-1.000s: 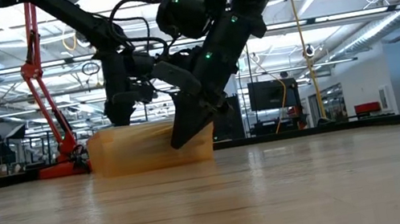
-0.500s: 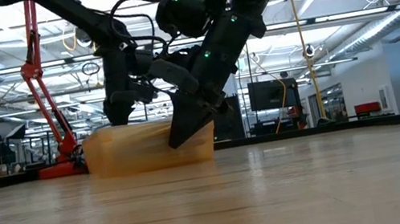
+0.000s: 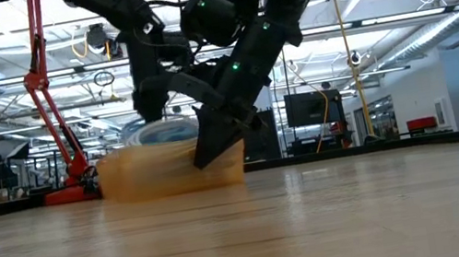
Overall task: Pick & Place USB Port
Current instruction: Put the light blue wire cable into the orange bin, then adjust the orange bin
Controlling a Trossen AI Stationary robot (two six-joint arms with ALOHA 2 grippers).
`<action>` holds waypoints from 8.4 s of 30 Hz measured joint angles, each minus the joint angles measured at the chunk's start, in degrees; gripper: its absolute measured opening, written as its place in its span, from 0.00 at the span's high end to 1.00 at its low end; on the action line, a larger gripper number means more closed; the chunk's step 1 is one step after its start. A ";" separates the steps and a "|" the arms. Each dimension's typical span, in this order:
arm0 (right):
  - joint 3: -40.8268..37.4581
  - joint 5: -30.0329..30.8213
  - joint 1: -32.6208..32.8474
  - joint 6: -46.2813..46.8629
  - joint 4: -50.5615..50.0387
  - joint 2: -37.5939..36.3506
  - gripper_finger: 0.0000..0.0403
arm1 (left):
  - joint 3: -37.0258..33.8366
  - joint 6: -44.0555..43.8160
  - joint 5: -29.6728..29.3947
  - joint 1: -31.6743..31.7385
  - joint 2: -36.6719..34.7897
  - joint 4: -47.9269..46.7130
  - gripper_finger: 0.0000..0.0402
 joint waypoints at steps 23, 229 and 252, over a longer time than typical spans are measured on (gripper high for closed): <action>0.00 -0.39 -0.37 -0.44 -0.55 0.00 1.00 | -4.29 -4.38 -5.09 0.01 1.36 -0.48 0.92; -0.07 11.16 3.03 -0.02 -19.19 -18.36 1.00 | -9.50 -21.39 -11.99 5.91 -4.22 8.04 1.00; -17.94 18.97 3.40 14.02 -20.68 -41.56 1.00 | -36.60 -27.01 -2.82 -28.52 -21.55 38.81 1.00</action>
